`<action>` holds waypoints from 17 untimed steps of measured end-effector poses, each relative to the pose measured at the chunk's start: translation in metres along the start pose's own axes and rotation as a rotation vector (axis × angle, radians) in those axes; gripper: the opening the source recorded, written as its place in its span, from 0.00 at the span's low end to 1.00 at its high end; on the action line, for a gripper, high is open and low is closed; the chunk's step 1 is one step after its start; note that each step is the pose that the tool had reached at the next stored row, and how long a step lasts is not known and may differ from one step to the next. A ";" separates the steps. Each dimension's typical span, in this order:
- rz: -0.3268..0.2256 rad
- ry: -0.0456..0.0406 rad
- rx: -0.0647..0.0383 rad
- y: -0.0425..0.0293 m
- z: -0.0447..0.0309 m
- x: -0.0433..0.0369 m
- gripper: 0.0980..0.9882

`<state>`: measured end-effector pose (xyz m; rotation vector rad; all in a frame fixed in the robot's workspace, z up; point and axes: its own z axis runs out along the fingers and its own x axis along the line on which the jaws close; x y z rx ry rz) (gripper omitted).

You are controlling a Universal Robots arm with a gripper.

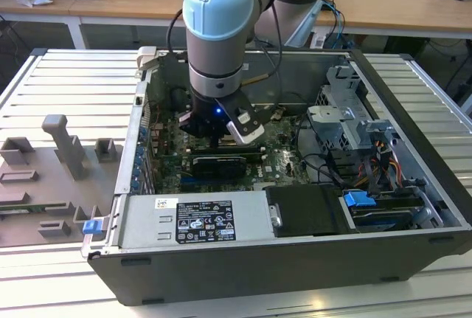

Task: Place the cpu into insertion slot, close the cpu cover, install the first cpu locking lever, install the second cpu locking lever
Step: 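Install the second cpu locking lever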

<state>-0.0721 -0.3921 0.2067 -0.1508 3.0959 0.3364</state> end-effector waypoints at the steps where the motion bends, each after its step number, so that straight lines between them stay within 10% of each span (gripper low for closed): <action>1: 0.000 -0.0009 -0.005 -0.0005 0.0008 0.0027 0.01; 9: -0.001 -0.0074 -0.056 -0.0018 0.0074 0.0078 0.01; 17: -0.001 -0.0077 -0.062 -0.0020 0.0091 0.0109 0.01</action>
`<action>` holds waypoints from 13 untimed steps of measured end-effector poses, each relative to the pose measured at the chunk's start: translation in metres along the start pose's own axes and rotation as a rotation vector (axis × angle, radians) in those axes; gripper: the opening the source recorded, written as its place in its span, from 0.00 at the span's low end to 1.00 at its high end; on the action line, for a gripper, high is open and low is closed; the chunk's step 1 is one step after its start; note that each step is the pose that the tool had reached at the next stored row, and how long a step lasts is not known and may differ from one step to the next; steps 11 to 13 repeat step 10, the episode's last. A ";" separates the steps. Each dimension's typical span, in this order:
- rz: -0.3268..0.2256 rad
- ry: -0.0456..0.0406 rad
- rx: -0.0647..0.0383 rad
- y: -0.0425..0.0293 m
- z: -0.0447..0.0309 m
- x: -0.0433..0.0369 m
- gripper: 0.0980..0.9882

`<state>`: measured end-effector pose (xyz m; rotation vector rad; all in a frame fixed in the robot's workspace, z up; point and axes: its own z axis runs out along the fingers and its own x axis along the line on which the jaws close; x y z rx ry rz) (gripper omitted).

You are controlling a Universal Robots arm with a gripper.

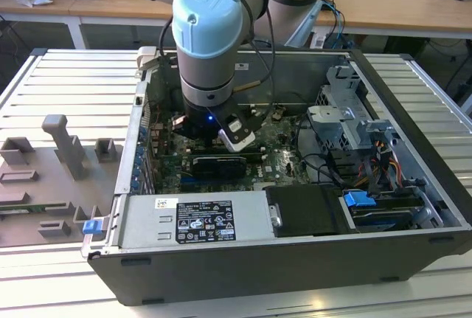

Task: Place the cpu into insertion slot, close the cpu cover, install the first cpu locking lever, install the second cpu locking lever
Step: 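Install the second cpu locking lever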

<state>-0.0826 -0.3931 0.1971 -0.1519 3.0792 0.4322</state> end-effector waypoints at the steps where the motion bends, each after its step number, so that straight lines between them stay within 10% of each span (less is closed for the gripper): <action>1: 0.000 -0.0003 0.000 0.0005 -0.0013 0.0000 0.01; 13: 0.000 -0.0006 -0.003 0.0078 -0.0209 -0.0011 0.01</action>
